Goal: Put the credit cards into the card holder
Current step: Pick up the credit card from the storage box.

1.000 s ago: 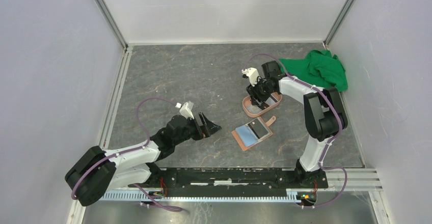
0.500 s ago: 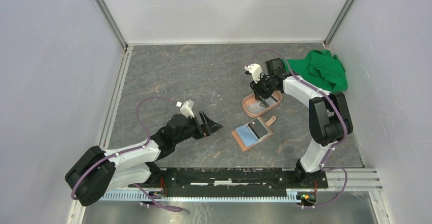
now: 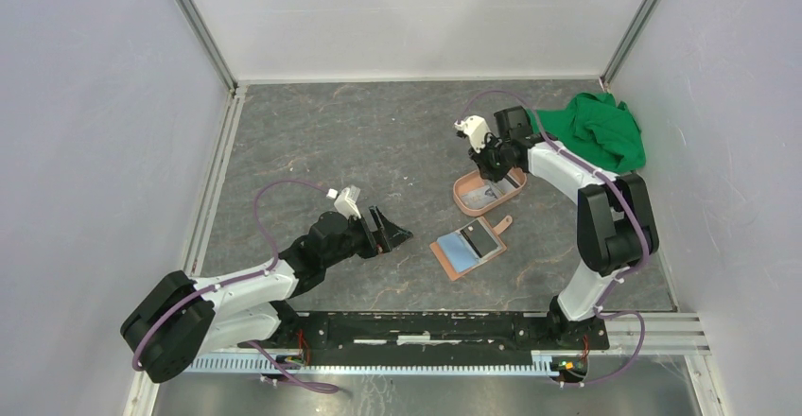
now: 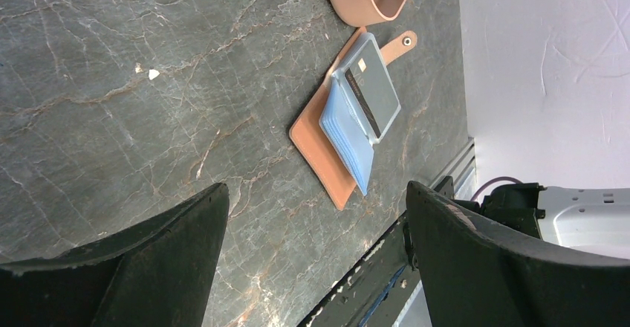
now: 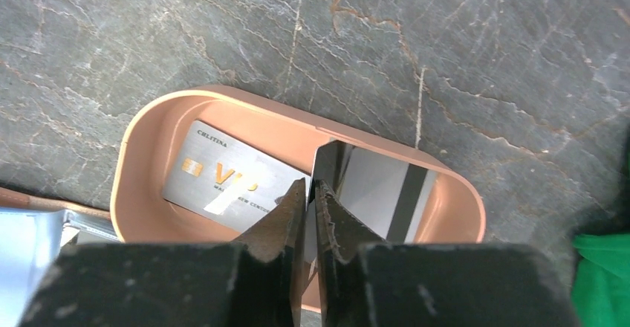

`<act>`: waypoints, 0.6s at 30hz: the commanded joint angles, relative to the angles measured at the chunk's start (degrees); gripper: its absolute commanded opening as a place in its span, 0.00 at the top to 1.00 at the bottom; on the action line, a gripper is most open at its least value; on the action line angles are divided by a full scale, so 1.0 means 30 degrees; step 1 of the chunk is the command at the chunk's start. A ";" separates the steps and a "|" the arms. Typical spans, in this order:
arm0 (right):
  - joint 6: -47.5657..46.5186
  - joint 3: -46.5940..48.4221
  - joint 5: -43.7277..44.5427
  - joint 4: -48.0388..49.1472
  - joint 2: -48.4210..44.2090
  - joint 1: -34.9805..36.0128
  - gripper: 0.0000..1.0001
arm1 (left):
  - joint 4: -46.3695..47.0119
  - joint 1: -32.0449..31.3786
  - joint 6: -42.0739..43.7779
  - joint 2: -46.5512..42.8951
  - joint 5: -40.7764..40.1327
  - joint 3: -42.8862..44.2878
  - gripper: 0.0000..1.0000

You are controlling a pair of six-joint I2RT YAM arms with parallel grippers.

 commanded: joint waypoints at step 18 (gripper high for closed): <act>-0.1013 -0.0429 -0.1565 0.0823 -0.3994 -0.1211 1.00 | 0.0850 0.0040 -0.0412 -0.1413 0.0791 0.0617 0.07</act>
